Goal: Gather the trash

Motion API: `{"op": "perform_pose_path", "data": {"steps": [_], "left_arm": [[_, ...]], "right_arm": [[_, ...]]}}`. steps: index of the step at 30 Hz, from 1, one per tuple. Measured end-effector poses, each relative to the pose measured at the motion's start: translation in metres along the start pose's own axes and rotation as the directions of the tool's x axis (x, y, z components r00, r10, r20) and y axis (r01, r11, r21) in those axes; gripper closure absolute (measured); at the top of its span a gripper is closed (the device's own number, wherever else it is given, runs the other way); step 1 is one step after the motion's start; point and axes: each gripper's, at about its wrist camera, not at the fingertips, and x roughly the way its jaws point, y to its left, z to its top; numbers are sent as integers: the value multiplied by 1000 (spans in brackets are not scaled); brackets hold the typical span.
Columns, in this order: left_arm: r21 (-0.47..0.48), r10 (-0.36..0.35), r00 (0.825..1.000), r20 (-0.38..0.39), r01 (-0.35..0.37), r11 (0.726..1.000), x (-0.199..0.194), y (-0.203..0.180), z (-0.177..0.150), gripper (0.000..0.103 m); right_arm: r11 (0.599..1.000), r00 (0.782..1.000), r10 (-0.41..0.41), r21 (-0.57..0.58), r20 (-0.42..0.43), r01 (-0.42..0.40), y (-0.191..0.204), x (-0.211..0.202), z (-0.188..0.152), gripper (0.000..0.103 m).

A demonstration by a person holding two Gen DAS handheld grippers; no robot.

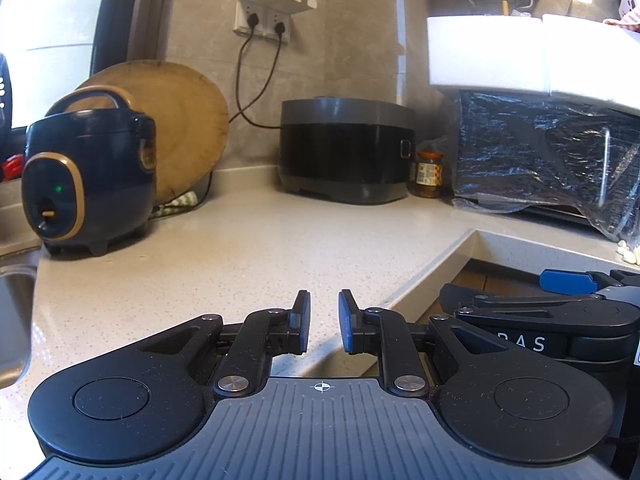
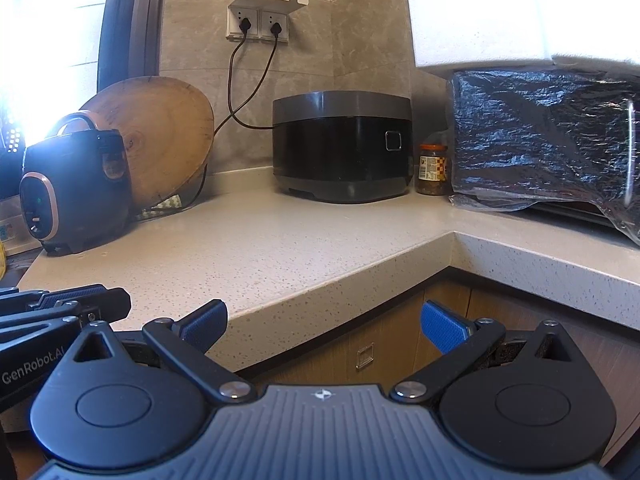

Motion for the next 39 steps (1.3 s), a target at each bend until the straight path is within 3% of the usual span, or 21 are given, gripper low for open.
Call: {"op": "perform_pose_path", "data": {"steps": [39], "left_arm": [[17,1,1000,12,-1,1000,3,0,-1,84]], "right_arm": [[1000,999,15,23,-28,-14,-2,7,-5,0]]}}
